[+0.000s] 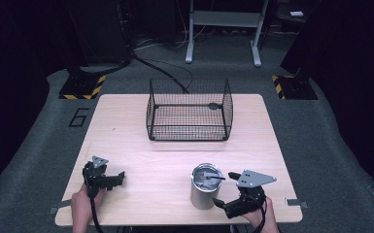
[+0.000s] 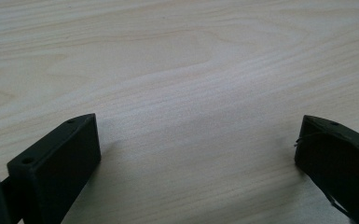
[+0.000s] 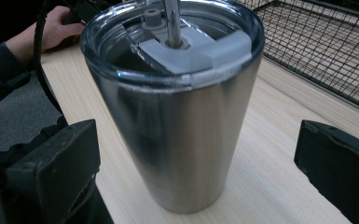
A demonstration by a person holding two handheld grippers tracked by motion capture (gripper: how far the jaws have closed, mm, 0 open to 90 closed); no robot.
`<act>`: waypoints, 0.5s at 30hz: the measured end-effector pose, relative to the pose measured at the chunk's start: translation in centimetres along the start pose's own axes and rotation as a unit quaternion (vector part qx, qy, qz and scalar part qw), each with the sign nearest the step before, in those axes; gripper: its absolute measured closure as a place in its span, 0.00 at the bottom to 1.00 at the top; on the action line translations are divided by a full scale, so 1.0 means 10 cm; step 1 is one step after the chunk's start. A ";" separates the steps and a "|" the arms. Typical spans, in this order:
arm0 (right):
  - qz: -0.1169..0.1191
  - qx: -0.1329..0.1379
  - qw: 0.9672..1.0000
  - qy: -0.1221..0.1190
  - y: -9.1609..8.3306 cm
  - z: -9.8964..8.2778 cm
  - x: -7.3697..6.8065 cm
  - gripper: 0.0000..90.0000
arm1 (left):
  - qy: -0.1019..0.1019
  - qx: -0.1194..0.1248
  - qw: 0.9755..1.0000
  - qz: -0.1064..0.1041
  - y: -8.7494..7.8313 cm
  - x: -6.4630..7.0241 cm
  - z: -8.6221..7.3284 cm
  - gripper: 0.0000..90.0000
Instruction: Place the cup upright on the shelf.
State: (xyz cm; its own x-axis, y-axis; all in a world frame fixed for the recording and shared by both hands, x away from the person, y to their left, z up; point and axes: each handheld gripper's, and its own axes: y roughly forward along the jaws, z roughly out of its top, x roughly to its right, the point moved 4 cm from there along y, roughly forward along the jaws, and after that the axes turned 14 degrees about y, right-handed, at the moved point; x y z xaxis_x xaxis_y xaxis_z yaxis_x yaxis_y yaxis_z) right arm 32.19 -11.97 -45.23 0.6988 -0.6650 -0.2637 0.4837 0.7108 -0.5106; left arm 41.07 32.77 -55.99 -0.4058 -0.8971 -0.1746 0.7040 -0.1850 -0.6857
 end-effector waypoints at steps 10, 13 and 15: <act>0.019 0.013 1.000 -0.001 0.12 0.08 -0.04 0.00 | 0.000 0.000 1.000 0.000 0.00 0.00 0.00 0.00; 0.021 0.018 1.000 -0.003 0.15 0.10 -0.05 0.00 | 0.000 0.000 1.000 0.000 0.00 0.00 0.00 0.00; 0.028 0.022 0.999 -0.007 0.18 0.13 -0.06 0.00 | 0.000 0.000 1.000 0.000 0.00 0.00 0.00 0.00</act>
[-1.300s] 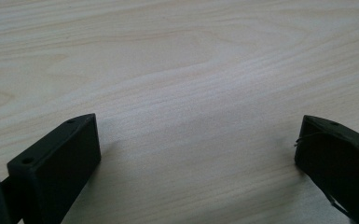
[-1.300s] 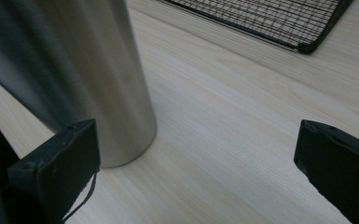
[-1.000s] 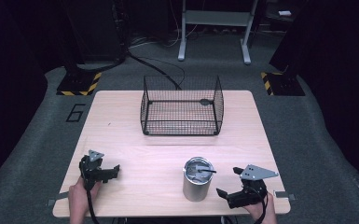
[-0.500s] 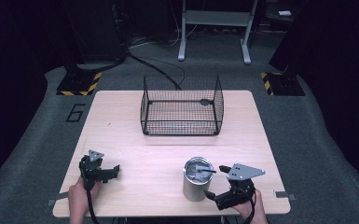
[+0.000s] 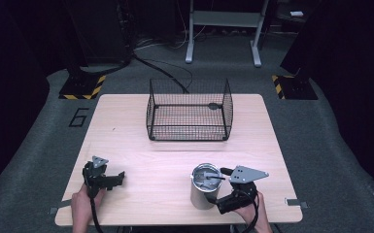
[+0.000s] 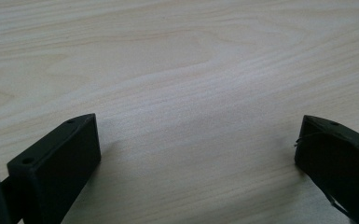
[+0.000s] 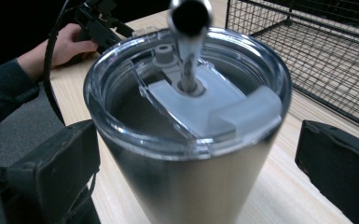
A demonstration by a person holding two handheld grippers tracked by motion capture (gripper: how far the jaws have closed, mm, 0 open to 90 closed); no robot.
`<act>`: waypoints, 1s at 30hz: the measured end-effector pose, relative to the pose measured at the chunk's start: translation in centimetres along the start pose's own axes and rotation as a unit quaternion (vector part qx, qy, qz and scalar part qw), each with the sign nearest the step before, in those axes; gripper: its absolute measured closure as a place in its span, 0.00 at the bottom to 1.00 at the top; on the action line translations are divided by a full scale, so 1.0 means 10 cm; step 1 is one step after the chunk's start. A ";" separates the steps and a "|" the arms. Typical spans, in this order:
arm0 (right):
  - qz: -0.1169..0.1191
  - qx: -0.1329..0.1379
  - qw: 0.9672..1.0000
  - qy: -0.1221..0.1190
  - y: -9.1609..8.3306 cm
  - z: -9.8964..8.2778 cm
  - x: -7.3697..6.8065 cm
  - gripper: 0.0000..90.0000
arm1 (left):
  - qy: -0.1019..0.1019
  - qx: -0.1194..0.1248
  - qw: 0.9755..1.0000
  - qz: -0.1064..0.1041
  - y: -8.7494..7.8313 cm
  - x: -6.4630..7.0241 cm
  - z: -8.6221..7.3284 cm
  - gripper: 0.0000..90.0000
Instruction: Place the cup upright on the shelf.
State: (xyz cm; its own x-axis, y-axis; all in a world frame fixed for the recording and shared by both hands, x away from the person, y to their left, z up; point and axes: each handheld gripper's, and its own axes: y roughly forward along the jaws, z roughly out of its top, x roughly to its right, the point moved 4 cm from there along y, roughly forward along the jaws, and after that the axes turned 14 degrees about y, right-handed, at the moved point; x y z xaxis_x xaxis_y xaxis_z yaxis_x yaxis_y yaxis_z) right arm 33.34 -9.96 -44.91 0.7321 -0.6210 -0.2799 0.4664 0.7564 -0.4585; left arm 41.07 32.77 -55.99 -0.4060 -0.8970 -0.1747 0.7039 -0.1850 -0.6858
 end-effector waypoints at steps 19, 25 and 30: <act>0.006 0.005 1.000 -0.016 0.19 0.09 -0.07 0.00 | 0.000 0.000 1.000 0.000 0.00 0.00 0.00 0.00; 0.001 0.001 1.000 -0.020 0.24 0.11 -0.09 0.00 | 0.000 0.000 1.000 0.000 0.00 0.00 0.00 0.00; -0.005 0.003 1.000 -0.020 0.25 0.11 -0.09 0.03 | 0.000 0.000 1.000 0.000 0.00 0.00 0.00 0.00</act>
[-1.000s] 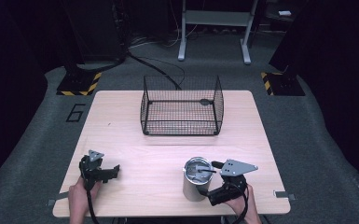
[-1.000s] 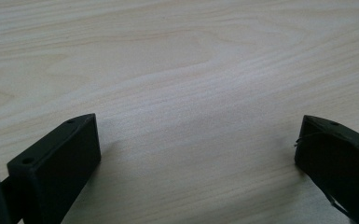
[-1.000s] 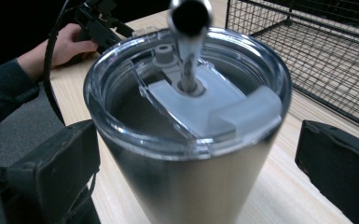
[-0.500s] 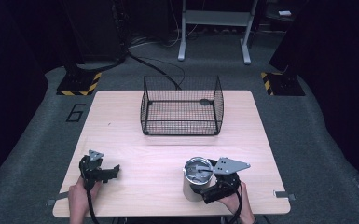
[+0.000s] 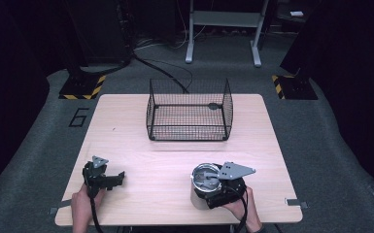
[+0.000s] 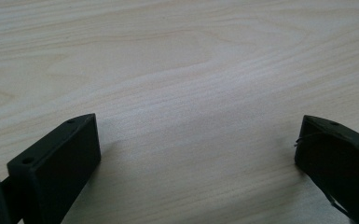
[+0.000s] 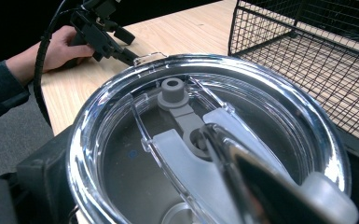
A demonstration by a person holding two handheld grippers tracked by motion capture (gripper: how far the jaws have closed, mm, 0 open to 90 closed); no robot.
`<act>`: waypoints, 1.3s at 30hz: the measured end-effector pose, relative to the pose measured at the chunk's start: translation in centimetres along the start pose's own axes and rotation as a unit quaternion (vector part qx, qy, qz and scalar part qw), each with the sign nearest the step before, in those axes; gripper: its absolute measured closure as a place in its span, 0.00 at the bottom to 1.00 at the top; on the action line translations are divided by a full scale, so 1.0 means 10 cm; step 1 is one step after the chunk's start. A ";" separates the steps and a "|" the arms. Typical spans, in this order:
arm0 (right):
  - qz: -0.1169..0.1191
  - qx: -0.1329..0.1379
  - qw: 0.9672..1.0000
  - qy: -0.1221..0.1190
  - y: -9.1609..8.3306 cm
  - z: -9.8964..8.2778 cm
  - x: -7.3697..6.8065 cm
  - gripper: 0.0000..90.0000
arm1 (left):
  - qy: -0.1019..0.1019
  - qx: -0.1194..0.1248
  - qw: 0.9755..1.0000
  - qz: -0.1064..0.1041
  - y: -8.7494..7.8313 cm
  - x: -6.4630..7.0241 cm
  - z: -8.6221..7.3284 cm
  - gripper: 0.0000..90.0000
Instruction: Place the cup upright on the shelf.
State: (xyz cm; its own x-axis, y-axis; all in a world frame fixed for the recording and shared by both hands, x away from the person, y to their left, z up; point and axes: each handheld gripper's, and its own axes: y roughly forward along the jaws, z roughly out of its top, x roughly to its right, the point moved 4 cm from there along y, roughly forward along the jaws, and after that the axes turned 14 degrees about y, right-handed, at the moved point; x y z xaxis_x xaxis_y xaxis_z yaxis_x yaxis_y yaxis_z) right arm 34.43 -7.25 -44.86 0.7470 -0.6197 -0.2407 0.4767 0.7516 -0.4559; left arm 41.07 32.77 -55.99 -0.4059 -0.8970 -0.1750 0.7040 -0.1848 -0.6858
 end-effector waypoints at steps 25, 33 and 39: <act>-0.026 0.023 0.999 0.003 -0.04 0.04 0.01 0.04 | 0.000 0.000 1.000 0.000 0.00 0.00 0.00 0.00; -0.050 0.035 0.998 0.003 -0.10 0.14 0.08 0.04 | 0.000 0.000 1.000 0.000 0.00 0.00 0.00 0.00; -0.063 0.048 0.997 0.008 -0.14 0.22 0.15 0.04 | 0.000 0.000 1.000 0.000 0.00 0.00 0.00 0.00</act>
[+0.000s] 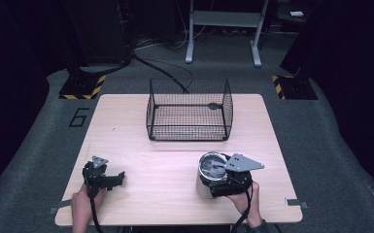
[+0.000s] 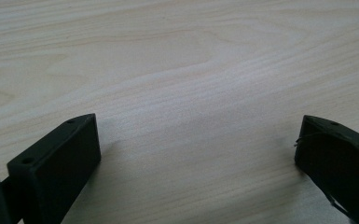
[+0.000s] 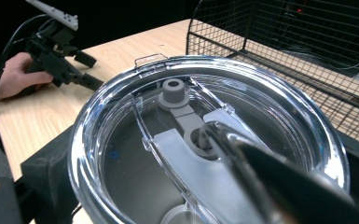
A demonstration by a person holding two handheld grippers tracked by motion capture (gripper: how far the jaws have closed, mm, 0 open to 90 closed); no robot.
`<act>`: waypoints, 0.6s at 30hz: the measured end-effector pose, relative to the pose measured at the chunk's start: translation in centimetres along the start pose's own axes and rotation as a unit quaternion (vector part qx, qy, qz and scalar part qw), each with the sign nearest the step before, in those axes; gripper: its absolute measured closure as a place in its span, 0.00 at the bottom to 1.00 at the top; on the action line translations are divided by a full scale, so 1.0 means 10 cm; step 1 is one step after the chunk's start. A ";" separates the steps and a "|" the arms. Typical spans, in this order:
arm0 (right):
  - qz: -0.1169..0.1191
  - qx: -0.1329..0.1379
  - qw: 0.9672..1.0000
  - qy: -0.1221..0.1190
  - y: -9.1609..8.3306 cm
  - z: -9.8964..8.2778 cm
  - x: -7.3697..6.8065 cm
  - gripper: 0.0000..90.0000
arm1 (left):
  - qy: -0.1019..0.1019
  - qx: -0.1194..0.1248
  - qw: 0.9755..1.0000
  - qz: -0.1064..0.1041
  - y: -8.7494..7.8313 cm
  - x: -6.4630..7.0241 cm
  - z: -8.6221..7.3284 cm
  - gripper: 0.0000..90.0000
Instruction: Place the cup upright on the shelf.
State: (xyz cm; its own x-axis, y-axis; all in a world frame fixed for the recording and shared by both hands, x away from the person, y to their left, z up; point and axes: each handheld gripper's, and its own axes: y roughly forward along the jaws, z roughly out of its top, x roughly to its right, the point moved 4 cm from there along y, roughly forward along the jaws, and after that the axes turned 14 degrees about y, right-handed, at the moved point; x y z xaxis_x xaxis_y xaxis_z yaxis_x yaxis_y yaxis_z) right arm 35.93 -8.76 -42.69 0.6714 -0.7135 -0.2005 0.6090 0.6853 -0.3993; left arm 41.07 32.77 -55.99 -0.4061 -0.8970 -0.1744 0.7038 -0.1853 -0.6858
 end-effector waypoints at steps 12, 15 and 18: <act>-0.020 0.005 1.000 0.006 0.00 0.13 0.12 0.04 | 0.000 0.000 1.000 0.000 0.00 0.00 0.00 0.00; -0.025 0.006 1.000 0.012 0.00 0.16 0.15 0.04 | 0.000 0.000 1.000 0.000 0.00 0.00 0.00 0.00; -0.031 0.006 0.999 0.011 0.00 0.19 0.18 0.04 | 0.000 0.000 1.000 0.000 0.00 0.00 0.00 0.00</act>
State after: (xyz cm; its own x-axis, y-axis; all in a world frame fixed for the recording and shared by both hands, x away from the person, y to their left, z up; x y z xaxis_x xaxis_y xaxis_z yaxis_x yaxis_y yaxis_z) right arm 37.98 -9.79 -41.32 0.6236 -0.7570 -0.1950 0.6542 0.6420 -0.3999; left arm 41.07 32.77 -55.99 -0.4059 -0.8971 -0.1745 0.7039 -0.1851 -0.6858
